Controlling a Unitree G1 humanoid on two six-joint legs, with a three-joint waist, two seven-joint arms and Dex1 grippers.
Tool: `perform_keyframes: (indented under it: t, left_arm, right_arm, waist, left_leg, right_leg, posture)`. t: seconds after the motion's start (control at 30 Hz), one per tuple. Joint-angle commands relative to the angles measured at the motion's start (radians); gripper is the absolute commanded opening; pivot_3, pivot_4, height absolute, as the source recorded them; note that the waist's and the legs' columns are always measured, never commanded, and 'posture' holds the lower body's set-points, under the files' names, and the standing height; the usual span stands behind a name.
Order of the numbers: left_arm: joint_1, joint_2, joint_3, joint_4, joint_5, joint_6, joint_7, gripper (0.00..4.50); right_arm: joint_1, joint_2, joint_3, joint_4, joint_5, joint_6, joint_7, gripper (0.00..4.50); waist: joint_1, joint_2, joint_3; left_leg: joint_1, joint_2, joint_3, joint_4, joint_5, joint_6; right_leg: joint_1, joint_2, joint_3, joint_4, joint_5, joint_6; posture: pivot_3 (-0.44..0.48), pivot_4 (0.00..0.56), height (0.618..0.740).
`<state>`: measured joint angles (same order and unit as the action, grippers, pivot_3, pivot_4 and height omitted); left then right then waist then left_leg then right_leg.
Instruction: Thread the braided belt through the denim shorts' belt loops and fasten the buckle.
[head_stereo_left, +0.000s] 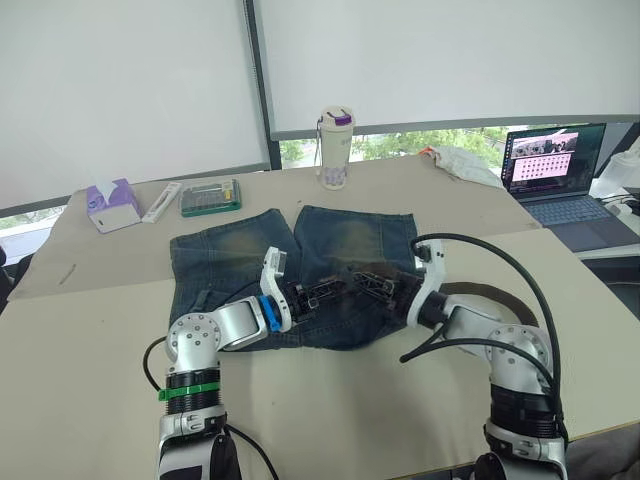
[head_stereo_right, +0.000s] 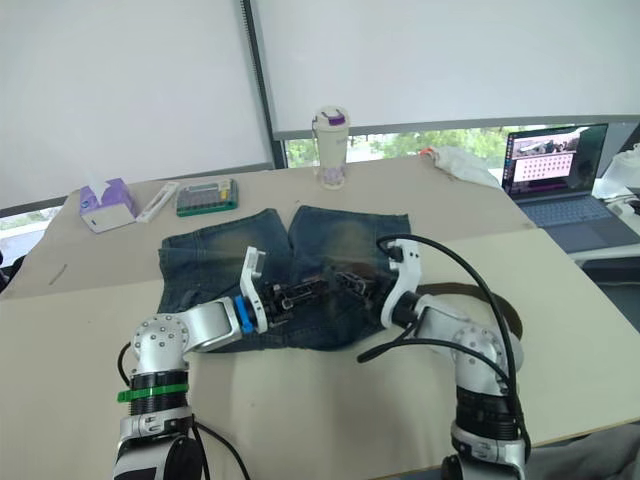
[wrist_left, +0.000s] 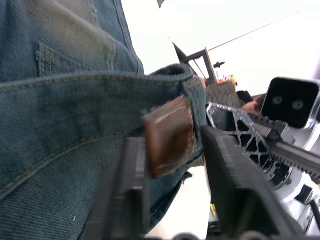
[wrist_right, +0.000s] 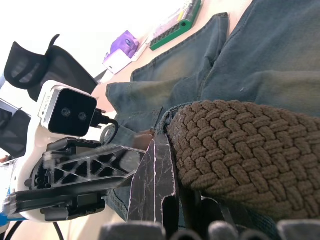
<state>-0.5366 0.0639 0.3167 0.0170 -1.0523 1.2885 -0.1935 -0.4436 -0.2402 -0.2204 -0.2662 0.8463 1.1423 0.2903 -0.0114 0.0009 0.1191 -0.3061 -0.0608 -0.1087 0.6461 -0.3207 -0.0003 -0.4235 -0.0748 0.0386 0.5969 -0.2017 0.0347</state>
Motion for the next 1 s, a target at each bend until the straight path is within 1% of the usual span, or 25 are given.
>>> perform_keyframes:
  t: [0.03,0.13,0.23,0.33,0.37,0.47,0.5,0.57,0.63,0.67,0.73,0.83,0.87,0.93,1.0]
  left_arm:
    - [-0.016,-0.006,-0.006,-0.001,-0.011,-0.016,-0.008,0.0]
    - [-0.021,-0.008,-0.002,0.004,-0.019,-0.02,-0.01,0.0]
    - [-0.021,-0.008,-0.003,0.007,-0.021,-0.019,-0.01,0.0]
    - [-0.025,-0.017,-0.017,0.009,-0.017,-0.022,-0.012,0.0]
    - [-0.026,-0.019,-0.022,0.008,-0.016,-0.022,-0.014,0.0]
    - [-0.03,-0.019,-0.033,0.009,-0.014,-0.023,-0.018,0.0]
    - [-0.03,-0.016,-0.036,0.008,-0.013,-0.022,-0.02,0.0]
    - [-0.033,-0.01,-0.049,0.01,-0.002,-0.029,-0.027,0.0]
    - [-0.037,-0.008,-0.061,0.014,0.009,-0.037,-0.03,0.0]
    - [-0.038,-0.009,-0.064,0.015,0.013,-0.04,-0.03,0.0]
    - [-0.035,-0.007,-0.07,0.012,0.021,-0.044,-0.028,0.0]
    - [-0.002,0.01,-0.043,-0.012,-0.003,-0.016,-0.016,0.0]
    - [0.01,0.021,-0.032,-0.02,-0.012,-0.003,-0.015,0.0]
    - [0.031,0.051,-0.011,-0.031,-0.031,0.017,-0.016,0.0]
    - [0.049,0.083,0.019,-0.029,-0.063,0.04,-0.011,0.0]
  right_arm:
    - [0.009,-0.055,0.039,-0.089,-0.026,-0.056,0.04,1.14]
    - [0.044,-0.22,0.179,-0.194,-0.179,-0.103,0.053,2.2]
    - [0.068,-0.331,0.299,-0.249,-0.296,-0.123,0.04,3.18]
    - [0.059,-0.353,0.377,-0.241,-0.389,-0.11,-0.011,3.18]
    - [0.053,-0.351,0.398,-0.226,-0.423,-0.115,-0.026,2.96]
    - [0.052,-0.335,0.408,-0.209,-0.463,-0.127,-0.029,1.89]
    - [0.054,-0.33,0.404,-0.211,-0.47,-0.127,-0.027,1.6]
    - [0.056,-0.323,0.387,-0.211,-0.485,-0.128,-0.027,0.91]
    - [0.07,-0.342,0.327,-0.213,-0.482,-0.12,-0.014,0.2]
    - [0.081,-0.354,0.284,-0.213,-0.475,-0.114,-0.006,0.05]
    - [0.103,-0.373,0.205,-0.208,-0.459,-0.105,0.011,0.05]
    - [0.155,-0.443,0.044,-0.147,-0.444,-0.096,0.048,0.05]
    - [0.165,-0.454,0.009,-0.135,-0.436,-0.091,0.054,0.05]
    - [0.182,-0.473,-0.026,-0.117,-0.431,-0.091,0.065,0.05]
    - [0.202,-0.497,-0.032,-0.105,-0.44,-0.099,0.077,0.05]
  waist:
    - [0.0,0.0,0.0]
    - [0.001,0.0,0.0]
    - [0.001,-0.001,0.0]
    - [0.0,-0.002,0.001]
    - [0.0,-0.002,0.001]
    - [0.003,-0.002,0.001]
    - [0.006,-0.002,0.001]
    - [0.009,-0.002,0.001]
    - [0.015,-0.002,0.001]
    - [0.019,-0.002,0.001]
    - [0.027,-0.002,0.001]
    - [0.033,-0.003,0.001]
    - [0.033,-0.003,0.001]
    - [0.028,-0.003,0.001]
    - [0.023,-0.003,0.001]
  left_leg:
    - [0.0,0.0,0.0,0.0,0.0,0.0]
    - [0.0,0.0,0.0,0.0,0.0,0.0]
    - [0.0,-0.001,0.0,0.0,0.0,-0.001]
    - [0.0,0.0,0.0,0.0,0.001,-0.002]
    - [0.0,0.0,0.0,0.0,0.001,-0.002]
    - [0.0,0.0,0.0,0.0,0.001,-0.002]
    - [0.0,-0.001,0.0,0.0,0.001,-0.002]
    - [0.0,-0.001,0.0,0.001,0.001,-0.002]
    - [0.0,-0.001,0.0,0.001,0.001,-0.002]
    - [0.0,-0.001,-0.001,0.001,0.001,-0.002]
    - [-0.001,-0.002,-0.001,0.001,0.001,-0.002]
    - [-0.001,-0.004,-0.001,0.002,0.002,-0.001]
    - [-0.001,-0.004,-0.001,0.002,0.002,0.0]
    - [-0.001,-0.004,0.0,0.001,0.002,0.0]
    - [-0.001,-0.002,0.0,0.0,0.002,-0.001]
  right_leg:
    - [0.0,0.0,0.0,0.0,0.0,0.0]
    - [0.0,0.0,0.0,-0.001,0.0,0.0]
    - [0.001,0.0,-0.001,-0.001,0.0,0.001]
    - [0.001,0.0,0.0,-0.001,0.0,0.001]
    - [0.001,0.0,0.0,-0.001,0.0,0.001]
    - [0.001,0.0,0.0,-0.001,0.0,0.001]
    - [0.001,0.0,0.0,-0.001,0.0,0.001]
    - [0.001,0.0,0.0,-0.001,0.0,0.001]
    - [0.001,0.0,0.0,-0.001,0.0,0.001]
    - [0.001,0.0,0.0,-0.001,0.0,0.001]
    - [0.001,-0.001,-0.001,-0.001,0.0,0.001]
    - [0.002,-0.002,-0.001,-0.002,0.0,0.001]
    - [0.002,-0.003,-0.001,-0.002,0.0,0.002]
    - [0.002,-0.002,0.0,-0.002,0.0,0.002]
    - [0.001,-0.001,0.0,-0.001,0.0,0.001]
  posture:
    - [0.0,0.15,0.74]
    - [0.0,0.15,0.74]
    - [0.0,0.15,0.74]
    - [0.0,0.15,0.74]
    - [0.0,0.15,0.74]
    - [0.0,0.15,0.74]
    - [0.0,0.15,0.74]
    - [0.0,0.15,0.74]
    - [0.0,0.15,0.74]
    - [0.0,0.15,0.74]
    - [0.0,0.15,0.74]
    - [0.0,0.15,0.74]
    - [0.0,0.15,0.74]
    - [0.0,0.15,0.74]
    - [0.0,0.15,0.74]
